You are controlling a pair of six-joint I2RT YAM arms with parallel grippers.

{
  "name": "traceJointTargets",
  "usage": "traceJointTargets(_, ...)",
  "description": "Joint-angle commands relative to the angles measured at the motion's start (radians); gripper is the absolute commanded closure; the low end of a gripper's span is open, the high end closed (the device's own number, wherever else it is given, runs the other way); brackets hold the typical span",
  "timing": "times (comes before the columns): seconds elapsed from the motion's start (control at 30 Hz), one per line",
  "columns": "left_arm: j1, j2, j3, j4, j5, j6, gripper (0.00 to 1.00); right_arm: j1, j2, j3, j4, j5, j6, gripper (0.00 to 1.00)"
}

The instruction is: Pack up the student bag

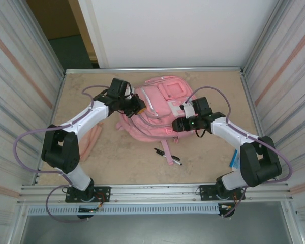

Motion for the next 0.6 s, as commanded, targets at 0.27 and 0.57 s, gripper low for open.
traceJointTargets(0.27, -0.010, -0.039, 0.010, 0.103, 0.172, -0.054, 1.00, 0.039, 0.089, 0.012, -0.046, -0.024, -0.083, 0.37)
traceJointTargets(0.57, -0.008, -0.046, 0.007, 0.039, 0.139, -0.008, 1.00, 0.041, 0.067, 0.031, -0.053, -0.016, -0.081, 0.51)
